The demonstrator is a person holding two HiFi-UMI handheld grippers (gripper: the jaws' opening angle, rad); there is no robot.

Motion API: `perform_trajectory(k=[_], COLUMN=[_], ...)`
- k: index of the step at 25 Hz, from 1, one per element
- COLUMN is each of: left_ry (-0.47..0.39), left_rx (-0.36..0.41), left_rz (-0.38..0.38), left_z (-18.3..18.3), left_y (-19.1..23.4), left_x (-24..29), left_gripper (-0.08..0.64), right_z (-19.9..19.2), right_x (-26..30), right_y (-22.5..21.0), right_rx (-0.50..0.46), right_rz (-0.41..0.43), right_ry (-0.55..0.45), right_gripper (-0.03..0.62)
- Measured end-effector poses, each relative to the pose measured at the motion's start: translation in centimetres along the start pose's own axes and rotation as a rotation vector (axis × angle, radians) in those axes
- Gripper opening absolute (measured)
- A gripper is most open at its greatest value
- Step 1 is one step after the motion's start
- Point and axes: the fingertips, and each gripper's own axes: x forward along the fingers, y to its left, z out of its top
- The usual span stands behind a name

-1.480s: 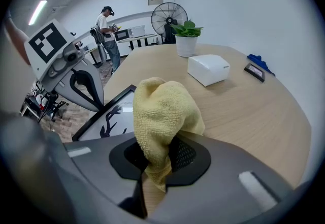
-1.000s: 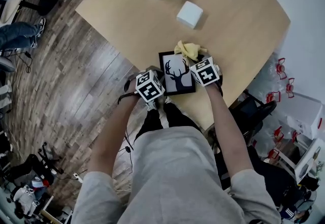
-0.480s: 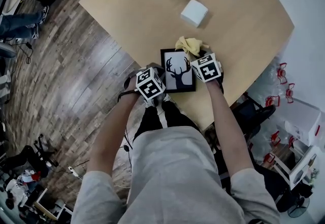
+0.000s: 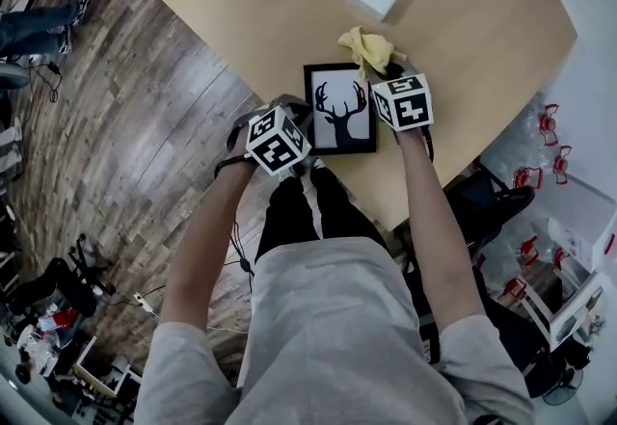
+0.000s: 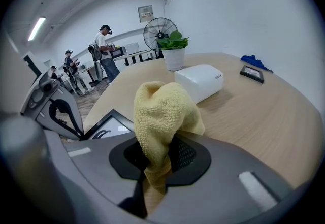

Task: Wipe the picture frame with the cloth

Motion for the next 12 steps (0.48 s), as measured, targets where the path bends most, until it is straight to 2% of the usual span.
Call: perform_trajectory(k=[3,7,9,12], left_ry=[0.001,0.003,-0.007,-0.021], left_rx=[-0.006,-0.006,-0.014,-0.002], left_rz=[0.003,-0.004,-0.009,-0.01], left_z=[0.1,0.2,0.1,0.0], left_y=[-0.1,-0.2,-0.1,0.0], left_x=[0.1,0.1,0.0,-0.2], left_gripper=[0.052,0.053,0.053,0.053], right_z=[0.6,0.9,0.9,0.7], right_x=[0.4,-0.9,-2.4,-5.4], right_y=[-0.5,-0.7,-0.7,-0.7], right_rx=[-0.018,-0.06,-0.032,0.073], right_rz=[-0.027,-0.109,-0.145,-0.186], right_ry=[0.011,0.0,-0.039,-0.12], right_gripper=[0.054,0.054,0.054,0.054])
